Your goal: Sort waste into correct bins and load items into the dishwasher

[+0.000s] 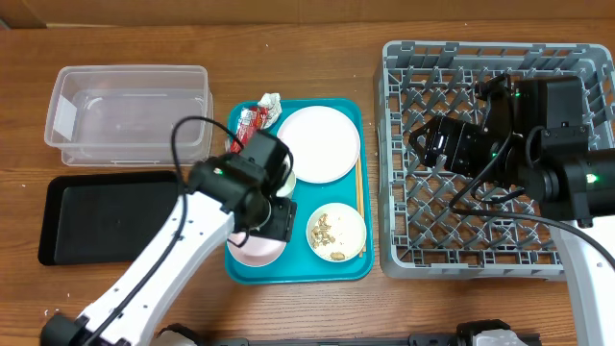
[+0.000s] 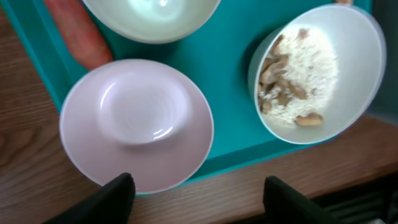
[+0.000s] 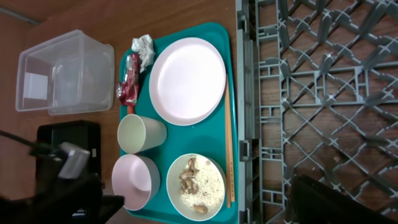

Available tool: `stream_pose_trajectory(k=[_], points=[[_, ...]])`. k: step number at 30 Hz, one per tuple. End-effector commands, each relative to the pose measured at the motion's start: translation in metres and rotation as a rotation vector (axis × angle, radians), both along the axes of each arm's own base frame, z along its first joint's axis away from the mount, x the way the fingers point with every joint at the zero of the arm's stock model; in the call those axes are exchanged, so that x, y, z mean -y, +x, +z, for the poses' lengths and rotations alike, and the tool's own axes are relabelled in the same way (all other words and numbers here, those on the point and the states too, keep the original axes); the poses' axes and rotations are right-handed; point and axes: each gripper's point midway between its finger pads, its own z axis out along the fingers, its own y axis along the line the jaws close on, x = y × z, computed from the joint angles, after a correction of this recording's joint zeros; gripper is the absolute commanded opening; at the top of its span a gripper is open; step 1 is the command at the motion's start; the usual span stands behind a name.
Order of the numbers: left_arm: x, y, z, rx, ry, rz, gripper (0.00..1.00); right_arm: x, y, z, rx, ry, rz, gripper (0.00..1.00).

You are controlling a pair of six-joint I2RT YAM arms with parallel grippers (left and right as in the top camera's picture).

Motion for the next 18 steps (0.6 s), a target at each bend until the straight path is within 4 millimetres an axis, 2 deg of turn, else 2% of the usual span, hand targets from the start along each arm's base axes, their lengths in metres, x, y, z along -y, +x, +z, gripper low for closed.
stream_pose_trajectory(k=[1, 4, 8, 11, 15, 18], points=[[-0.003, -0.009, -0.025, -0.046, 0.017, 0.030, 0.64, 0.003, -0.001, 0.012, 0.034, -0.002, -0.015, 1.00], [0.003, -0.001, -0.027, -0.014, -0.009, 0.036, 0.63, 0.003, -0.003, 0.011, 0.025, -0.003, -0.014, 1.00], [0.011, 0.017, -0.019, 0.057, -0.054, 0.043, 0.64, 0.003, -0.001, 0.011, 0.027, -0.003, -0.014, 1.00], [0.014, 0.037, -0.007, 0.120, -0.086, 0.062, 0.62, 0.003, -0.002, 0.011, 0.027, -0.004, -0.014, 1.00], [0.021, 0.072, 0.014, 0.255, -0.145, 0.055, 0.64, 0.003, 0.000, 0.011, 0.031, -0.003, -0.014, 1.00], [0.027, 0.089, 0.022, 0.338, -0.170, 0.014, 0.63, 0.003, 0.001, 0.012, 0.036, -0.002, -0.014, 1.00]])
